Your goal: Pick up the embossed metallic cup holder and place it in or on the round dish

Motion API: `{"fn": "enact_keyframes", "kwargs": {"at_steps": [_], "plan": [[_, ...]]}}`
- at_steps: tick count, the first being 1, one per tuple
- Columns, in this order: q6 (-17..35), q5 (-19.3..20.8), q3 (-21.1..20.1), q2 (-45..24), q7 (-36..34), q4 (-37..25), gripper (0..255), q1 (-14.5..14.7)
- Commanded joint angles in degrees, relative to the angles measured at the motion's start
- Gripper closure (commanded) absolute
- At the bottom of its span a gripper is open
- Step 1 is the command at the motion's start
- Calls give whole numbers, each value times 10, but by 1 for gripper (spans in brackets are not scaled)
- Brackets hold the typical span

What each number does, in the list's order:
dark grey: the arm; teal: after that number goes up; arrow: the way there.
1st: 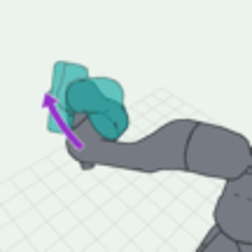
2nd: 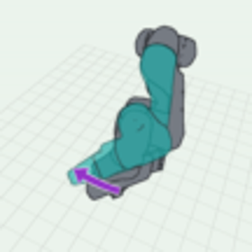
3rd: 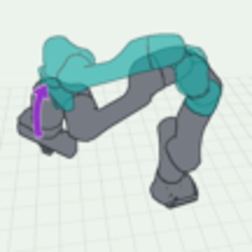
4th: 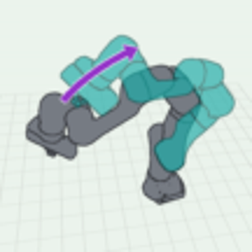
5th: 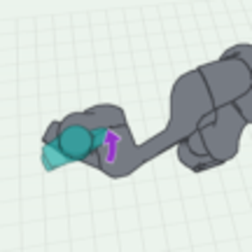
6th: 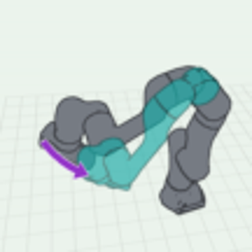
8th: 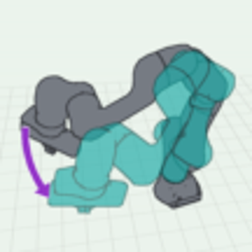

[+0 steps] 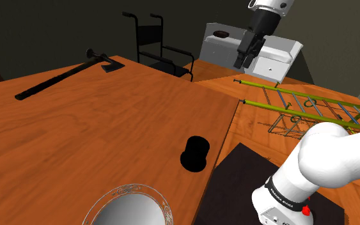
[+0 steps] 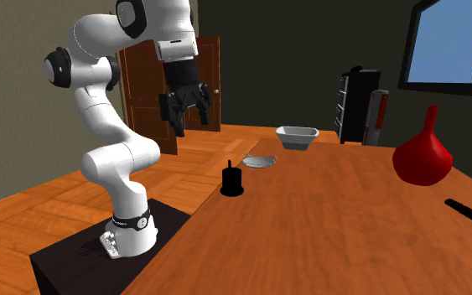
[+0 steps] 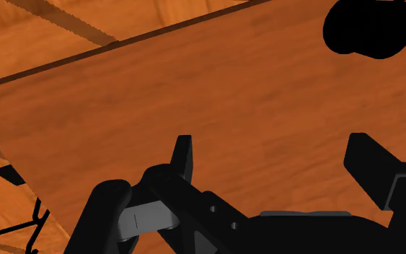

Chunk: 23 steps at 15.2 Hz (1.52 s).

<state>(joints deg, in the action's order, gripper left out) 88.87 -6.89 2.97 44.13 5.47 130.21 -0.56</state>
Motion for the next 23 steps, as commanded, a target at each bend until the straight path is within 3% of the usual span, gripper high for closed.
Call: {"fn": "enact_keyframes", "kwargs": {"at_steps": [1, 12, 23], "plan": [[0, 0, 0, 0, 0, 0, 0, 0], [92, -62, -151, 19, -122, 109, 0, 46], [205, -120, -318, -63, -250, 141, 0, 88]]}}
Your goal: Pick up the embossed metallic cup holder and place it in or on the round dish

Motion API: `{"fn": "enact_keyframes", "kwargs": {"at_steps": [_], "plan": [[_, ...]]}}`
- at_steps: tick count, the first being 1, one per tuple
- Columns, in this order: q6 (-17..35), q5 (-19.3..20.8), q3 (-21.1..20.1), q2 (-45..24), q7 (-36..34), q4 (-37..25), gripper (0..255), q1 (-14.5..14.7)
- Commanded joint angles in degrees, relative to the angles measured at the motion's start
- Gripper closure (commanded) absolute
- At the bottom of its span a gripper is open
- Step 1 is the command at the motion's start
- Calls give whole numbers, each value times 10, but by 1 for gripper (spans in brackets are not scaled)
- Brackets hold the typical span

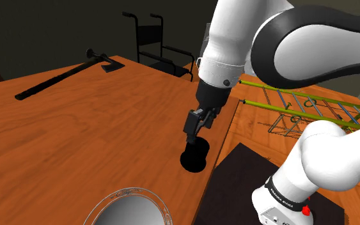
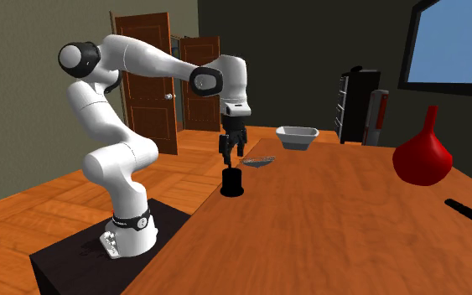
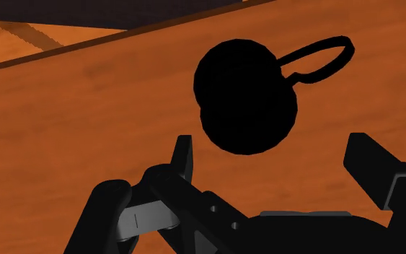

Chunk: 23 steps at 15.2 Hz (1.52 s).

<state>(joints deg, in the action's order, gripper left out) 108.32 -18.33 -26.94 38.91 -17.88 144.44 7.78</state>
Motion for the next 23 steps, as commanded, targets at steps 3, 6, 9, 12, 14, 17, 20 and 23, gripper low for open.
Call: {"fn": "enact_keyframes", "kwargs": {"at_steps": [3, 6, 9, 12, 14, 17, 20, 23], "plan": [[32, -11, -41, -29, -32, 3, 0, 6], [57, -15, -49, -36, -31, 21, 0, 7], [89, -20, -59, -47, -31, 41, 0, 7], [89, -20, -59, -47, -31, 41, 0, 7], [89, -20, -59, -47, -31, 41, 0, 7], [89, -20, -59, -47, -31, 41, 0, 7], [89, -20, -59, -47, -31, 41, 255, 7], [89, -20, -59, -47, -31, 41, 255, 7]]}}
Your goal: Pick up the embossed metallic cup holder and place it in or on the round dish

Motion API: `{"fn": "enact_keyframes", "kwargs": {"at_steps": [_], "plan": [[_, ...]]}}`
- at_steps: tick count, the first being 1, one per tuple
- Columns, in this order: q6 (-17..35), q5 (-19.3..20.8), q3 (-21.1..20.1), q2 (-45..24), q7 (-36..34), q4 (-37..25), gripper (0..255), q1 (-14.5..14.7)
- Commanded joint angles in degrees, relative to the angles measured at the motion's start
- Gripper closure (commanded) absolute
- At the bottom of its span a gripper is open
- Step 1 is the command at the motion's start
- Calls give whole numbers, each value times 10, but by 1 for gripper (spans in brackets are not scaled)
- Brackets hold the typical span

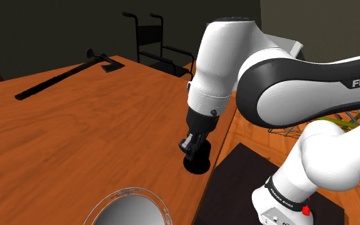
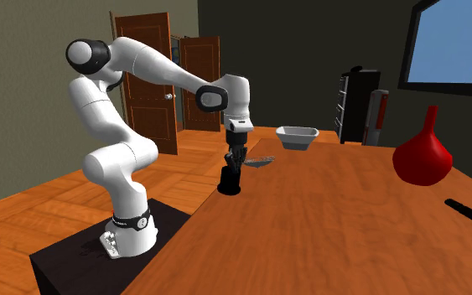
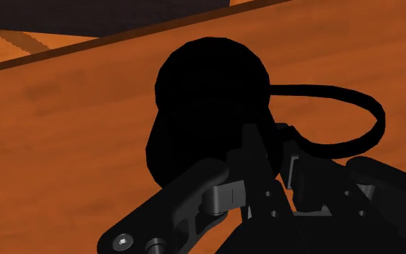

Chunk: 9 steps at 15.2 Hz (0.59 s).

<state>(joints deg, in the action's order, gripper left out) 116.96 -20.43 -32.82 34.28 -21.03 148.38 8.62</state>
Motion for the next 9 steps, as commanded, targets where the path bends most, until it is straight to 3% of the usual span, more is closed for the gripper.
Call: {"fn": "enact_keyframes", "kwargs": {"at_steps": [1, 4, 9], "plan": [[2, 1, 0, -1, 0, 1, 255, -1], [2, 1, 0, -1, 0, 1, 255, -1], [-41, 8, 13, 14, 0, -27, 255, -2]]}}
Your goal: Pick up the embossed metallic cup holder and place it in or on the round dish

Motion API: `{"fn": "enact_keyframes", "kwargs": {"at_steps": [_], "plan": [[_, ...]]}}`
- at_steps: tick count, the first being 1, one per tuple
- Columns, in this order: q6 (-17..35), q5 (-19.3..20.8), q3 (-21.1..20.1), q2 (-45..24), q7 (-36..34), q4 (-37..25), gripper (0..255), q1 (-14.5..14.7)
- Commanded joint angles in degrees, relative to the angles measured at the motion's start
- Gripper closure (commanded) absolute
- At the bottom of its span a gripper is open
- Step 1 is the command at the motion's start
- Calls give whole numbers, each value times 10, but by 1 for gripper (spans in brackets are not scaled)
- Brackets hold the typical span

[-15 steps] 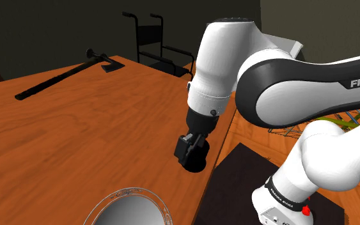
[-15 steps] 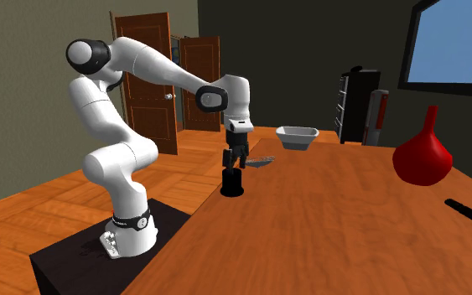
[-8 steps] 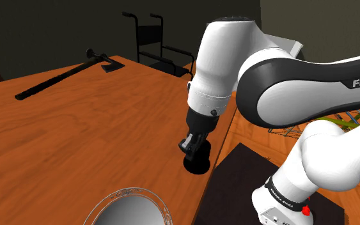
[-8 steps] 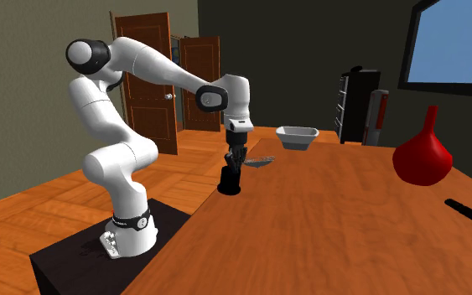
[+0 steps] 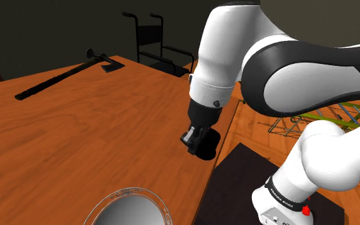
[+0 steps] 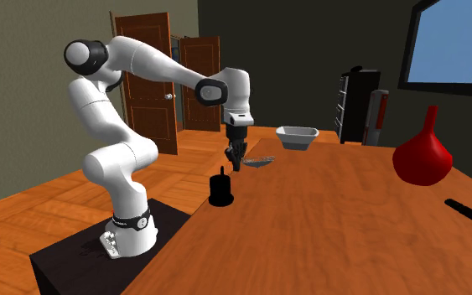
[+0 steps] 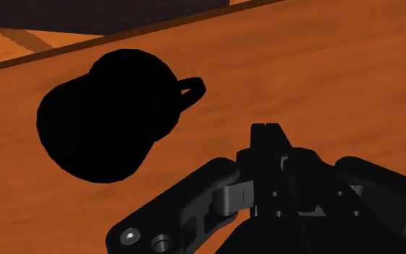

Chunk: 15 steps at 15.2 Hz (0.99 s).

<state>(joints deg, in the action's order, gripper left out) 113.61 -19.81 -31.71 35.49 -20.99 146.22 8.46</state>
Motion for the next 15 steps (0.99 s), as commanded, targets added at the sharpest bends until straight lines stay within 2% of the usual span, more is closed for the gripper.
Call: {"fn": "enact_keyframes", "kwargs": {"at_steps": [1, 2, 8, 15], "plan": [[0, 0, 0, 0, 0, 0, 255, 0], [0, 0, 0, 0, 0, 0, 0, 0], [-32, 3, 100, 94, 69, 64, 0, -12], [29, -13, 82, 74, 72, 106, 0, -7]]}}
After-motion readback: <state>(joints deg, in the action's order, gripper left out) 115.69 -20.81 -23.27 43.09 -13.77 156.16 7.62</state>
